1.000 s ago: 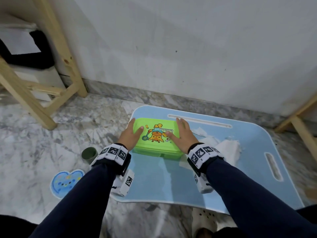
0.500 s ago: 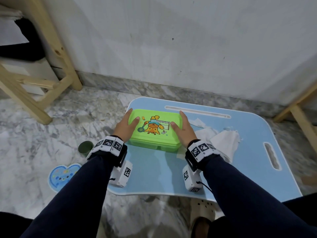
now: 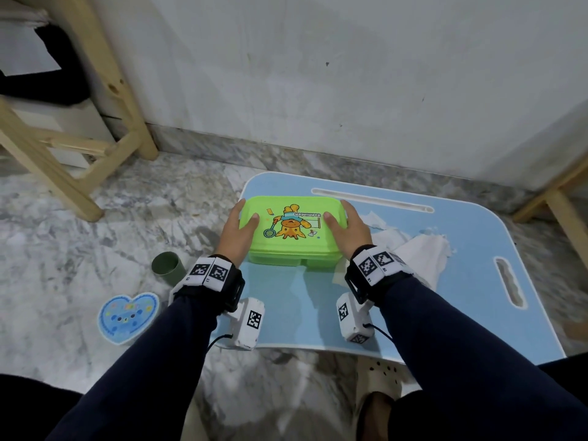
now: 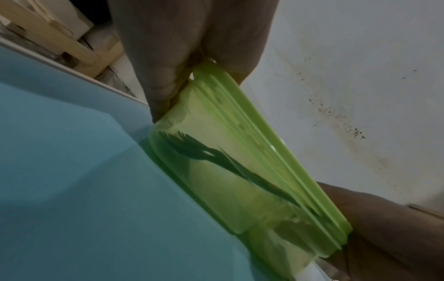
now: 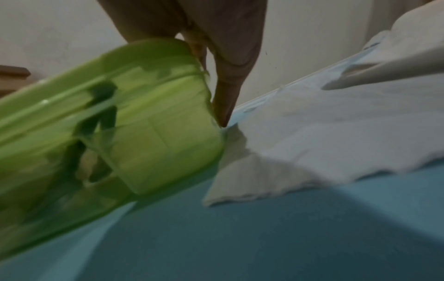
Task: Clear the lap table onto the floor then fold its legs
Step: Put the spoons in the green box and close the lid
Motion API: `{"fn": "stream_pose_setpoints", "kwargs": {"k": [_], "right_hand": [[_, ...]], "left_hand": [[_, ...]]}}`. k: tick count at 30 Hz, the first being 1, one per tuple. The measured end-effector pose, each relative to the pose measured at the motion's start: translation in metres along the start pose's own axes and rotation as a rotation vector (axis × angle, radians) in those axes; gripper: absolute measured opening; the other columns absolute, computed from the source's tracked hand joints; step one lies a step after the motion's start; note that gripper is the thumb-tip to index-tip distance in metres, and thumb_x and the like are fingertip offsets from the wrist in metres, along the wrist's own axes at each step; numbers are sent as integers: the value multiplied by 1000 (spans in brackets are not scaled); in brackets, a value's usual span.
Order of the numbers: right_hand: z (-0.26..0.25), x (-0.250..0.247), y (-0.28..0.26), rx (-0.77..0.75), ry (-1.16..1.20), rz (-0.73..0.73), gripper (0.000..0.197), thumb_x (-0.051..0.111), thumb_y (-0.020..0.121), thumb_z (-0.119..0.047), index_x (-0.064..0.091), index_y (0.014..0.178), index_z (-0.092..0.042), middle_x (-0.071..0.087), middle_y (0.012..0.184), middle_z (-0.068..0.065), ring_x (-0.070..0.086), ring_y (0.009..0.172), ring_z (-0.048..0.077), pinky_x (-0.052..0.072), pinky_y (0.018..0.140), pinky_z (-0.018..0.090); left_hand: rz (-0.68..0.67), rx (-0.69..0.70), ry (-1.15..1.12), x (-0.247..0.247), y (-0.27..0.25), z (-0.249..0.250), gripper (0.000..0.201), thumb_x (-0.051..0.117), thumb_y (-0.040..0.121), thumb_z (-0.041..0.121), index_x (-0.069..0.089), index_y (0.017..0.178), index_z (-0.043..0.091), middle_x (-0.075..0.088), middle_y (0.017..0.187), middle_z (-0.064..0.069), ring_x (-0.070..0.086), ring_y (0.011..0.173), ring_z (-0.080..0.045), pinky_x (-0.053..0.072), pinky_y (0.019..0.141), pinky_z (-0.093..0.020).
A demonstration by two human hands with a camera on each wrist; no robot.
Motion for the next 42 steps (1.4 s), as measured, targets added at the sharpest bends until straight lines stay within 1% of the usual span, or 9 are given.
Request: {"fn": "stream_pose_setpoints", "kwargs": {"k": [6,12,19,24,28,35,37,40,42], "right_hand": [[0,9,-6,-45,122,-111,56,39,98,-31,13,147,-27,24,156,5,26,142,23,22,116,34],[4,15,-13,-79,183,-115,55,30,100,-30,2,148,-28,22,156,3,27,142,21,23,112,28],[6,16,-11,-98,241,-154,58,33,100,-25,1,148,-28,14,158,3,22,144,20,20,119,36],[2,15,-15,-102,90,-204,66,37,98,-33,-6,147,-27,24,155,3,36,137,23,29,110,30],[3,13,-15,-71,-23,-298,73,37,96,-39,-17,145,-29,33,151,5,43,132,28,31,109,33],[20,14,-15,-4,156,-357,83,49,93,-30,-16,144,-33,33,152,5,41,134,24,29,116,43],[18,14,-19,-2,139,-355,81,47,94,-29,-17,144,-31,33,151,4,41,133,24,29,116,41],[15,13,-23,-29,43,-336,76,42,97,-28,-16,145,-27,32,151,5,41,133,25,29,111,31],[15,11,-23,-42,-18,-310,73,41,97,-29,-14,146,-27,32,152,7,41,133,27,30,109,31]], "left_hand": [[24,58,49,-3,-12,14,56,52,92,27,31,144,19,41,148,-7,40,135,-22,32,114,-42],[-3,91,146,-3,-4,13,57,49,93,33,27,145,23,34,152,-4,33,140,-20,27,117,-42],[-80,69,166,-3,-1,0,64,51,88,47,22,143,35,36,151,-5,37,137,-26,32,113,-50],[-57,98,142,-3,-4,0,62,53,90,38,23,144,28,40,147,-10,40,134,-26,33,112,-47],[-37,117,179,-1,-6,5,60,48,93,36,21,146,27,33,152,-6,32,140,-23,27,116,-42],[-34,133,274,3,-10,10,57,42,96,35,17,147,29,24,156,-1,27,143,-21,25,116,-39],[-58,125,283,4,-10,9,58,41,96,35,16,147,29,22,157,-2,25,143,-21,24,116,-39],[-88,123,287,4,-8,10,59,42,95,36,15,147,29,24,156,-3,27,142,-23,25,117,-43],[-108,115,302,5,-7,10,59,42,95,36,14,147,29,25,156,-5,28,142,-24,25,117,-42]]}}
Point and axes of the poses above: each hand's wrist, its own y-axis towards the middle knuckle, its own x-axis out of the palm, z = x × y, the point moved 8 cm from there along y, towards the middle knuckle
